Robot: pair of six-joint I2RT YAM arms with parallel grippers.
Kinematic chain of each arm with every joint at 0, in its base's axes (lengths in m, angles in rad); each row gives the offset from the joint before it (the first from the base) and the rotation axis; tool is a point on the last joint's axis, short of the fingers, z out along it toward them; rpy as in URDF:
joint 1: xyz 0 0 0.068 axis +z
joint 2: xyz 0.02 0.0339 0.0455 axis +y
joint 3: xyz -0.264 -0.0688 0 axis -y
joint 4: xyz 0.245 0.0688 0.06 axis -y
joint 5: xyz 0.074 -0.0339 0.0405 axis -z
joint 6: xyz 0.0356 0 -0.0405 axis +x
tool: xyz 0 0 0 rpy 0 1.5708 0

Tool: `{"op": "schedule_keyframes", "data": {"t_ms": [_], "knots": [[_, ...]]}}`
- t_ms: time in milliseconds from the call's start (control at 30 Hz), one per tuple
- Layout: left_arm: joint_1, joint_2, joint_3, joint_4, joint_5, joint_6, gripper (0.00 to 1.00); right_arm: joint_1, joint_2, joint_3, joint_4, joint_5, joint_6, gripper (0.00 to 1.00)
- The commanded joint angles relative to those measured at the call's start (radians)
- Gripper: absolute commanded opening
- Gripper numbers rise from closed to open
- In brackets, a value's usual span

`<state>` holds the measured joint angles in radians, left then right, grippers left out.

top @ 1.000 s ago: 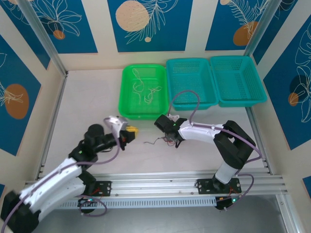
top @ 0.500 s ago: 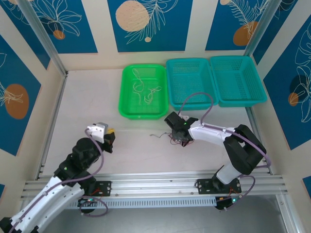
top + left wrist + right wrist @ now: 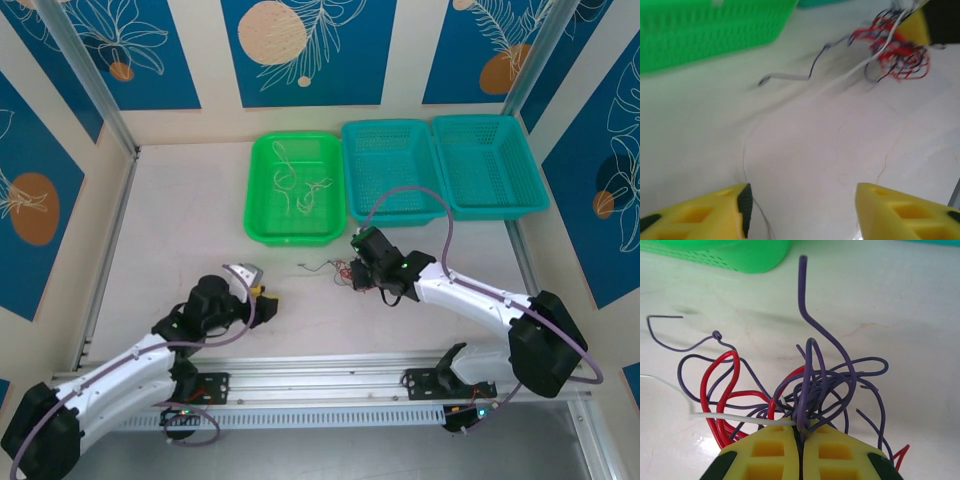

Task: Untangle the cables

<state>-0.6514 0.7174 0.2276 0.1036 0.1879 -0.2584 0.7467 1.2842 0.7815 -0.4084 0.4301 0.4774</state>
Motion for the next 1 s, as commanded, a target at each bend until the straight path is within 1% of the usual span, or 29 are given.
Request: {"op": "schedule_keyframes", "data": {"t_ms": [0,33,100,233,367,500,600,733,833,900,967], "knots": [[-0.004,-0.051,0.107,-0.029,0.069,0.128,0.61,0.003,-0.013,0.037,-0.019,-0.037,-0.084,0.05],[-0.005,-0.047,0.133,-0.042,0.11,0.152,0.6,0.003,-0.014,0.041,-0.021,-0.043,-0.087,0.05],[-0.005,-0.003,0.176,-0.017,0.185,0.149,0.59,0.004,-0.016,0.046,-0.016,-0.06,-0.091,0.05],[-0.023,0.164,0.259,0.109,0.311,0.051,0.56,0.005,-0.026,0.045,0.002,-0.111,-0.092,0.05],[-0.032,0.362,0.357,0.181,0.364,-0.054,0.51,0.003,-0.043,0.039,0.005,-0.152,-0.097,0.05],[-0.034,0.56,0.493,0.187,0.447,-0.14,0.46,0.0,-0.072,0.029,0.013,-0.222,-0.113,0.05],[-0.034,0.673,0.571,0.182,0.461,-0.185,0.42,-0.004,-0.097,0.018,0.02,-0.259,-0.118,0.05],[-0.034,0.767,0.621,0.22,0.502,-0.206,0.35,-0.01,-0.121,0.012,0.016,-0.279,-0.114,0.05],[-0.036,0.809,0.625,0.272,0.553,-0.205,0.24,-0.016,-0.128,0.01,0.013,-0.289,-0.115,0.05],[-0.04,0.828,0.627,0.279,0.583,-0.195,0.21,-0.02,-0.129,0.012,0.011,-0.292,-0.114,0.05],[-0.045,0.84,0.631,0.251,0.594,-0.165,0.21,-0.024,-0.133,0.01,0.015,-0.301,-0.112,0.05]]}}
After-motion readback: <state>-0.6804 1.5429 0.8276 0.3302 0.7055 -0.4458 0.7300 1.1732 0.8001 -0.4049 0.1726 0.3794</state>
